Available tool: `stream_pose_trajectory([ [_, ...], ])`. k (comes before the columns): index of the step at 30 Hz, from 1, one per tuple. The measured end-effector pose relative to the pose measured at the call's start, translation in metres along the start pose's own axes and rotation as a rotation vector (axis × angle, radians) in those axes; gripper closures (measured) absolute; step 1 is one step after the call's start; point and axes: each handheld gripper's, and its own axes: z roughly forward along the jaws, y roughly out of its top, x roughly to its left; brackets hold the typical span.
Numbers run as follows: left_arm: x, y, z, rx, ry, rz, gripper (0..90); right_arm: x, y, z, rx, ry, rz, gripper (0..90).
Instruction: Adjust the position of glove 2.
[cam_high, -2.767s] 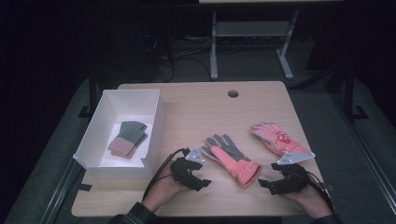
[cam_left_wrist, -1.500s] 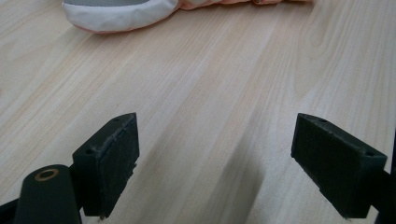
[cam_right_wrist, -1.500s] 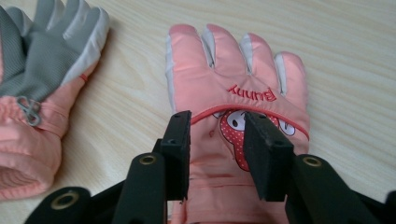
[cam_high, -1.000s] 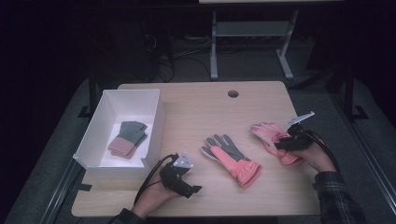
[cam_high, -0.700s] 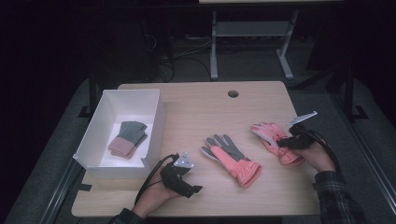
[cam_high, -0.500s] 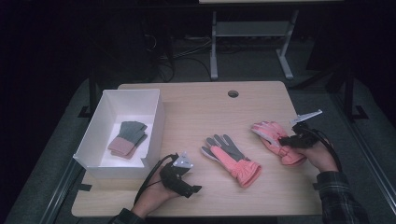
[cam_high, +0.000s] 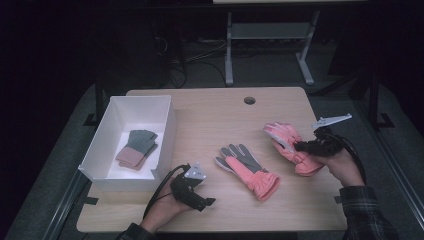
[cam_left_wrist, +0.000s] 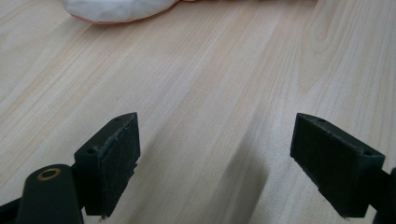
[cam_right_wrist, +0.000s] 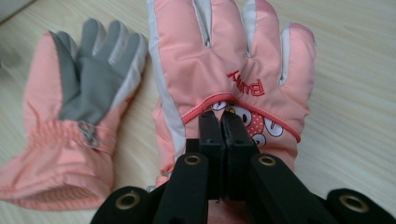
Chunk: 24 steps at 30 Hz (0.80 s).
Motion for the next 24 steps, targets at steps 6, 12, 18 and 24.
stream_pose_trajectory([
  [6,0.001,0.001,0.0,0.002,0.004,0.007,15.6,0.023,0.013,-0.007,-0.026,0.025,-0.02,88.8],
  [12,0.001,0.0,0.0,0.003,0.006,0.0,15.6,0.049,0.025,-0.008,-0.042,0.056,-0.056,88.7],
  [18,0.002,0.0,-0.001,0.0,0.007,-0.003,15.6,0.071,0.033,0.0,-0.034,0.077,-0.072,88.7],
  [24,0.001,0.0,-0.001,0.001,0.005,0.005,15.6,0.087,0.039,0.009,-0.024,0.092,-0.082,88.7],
])
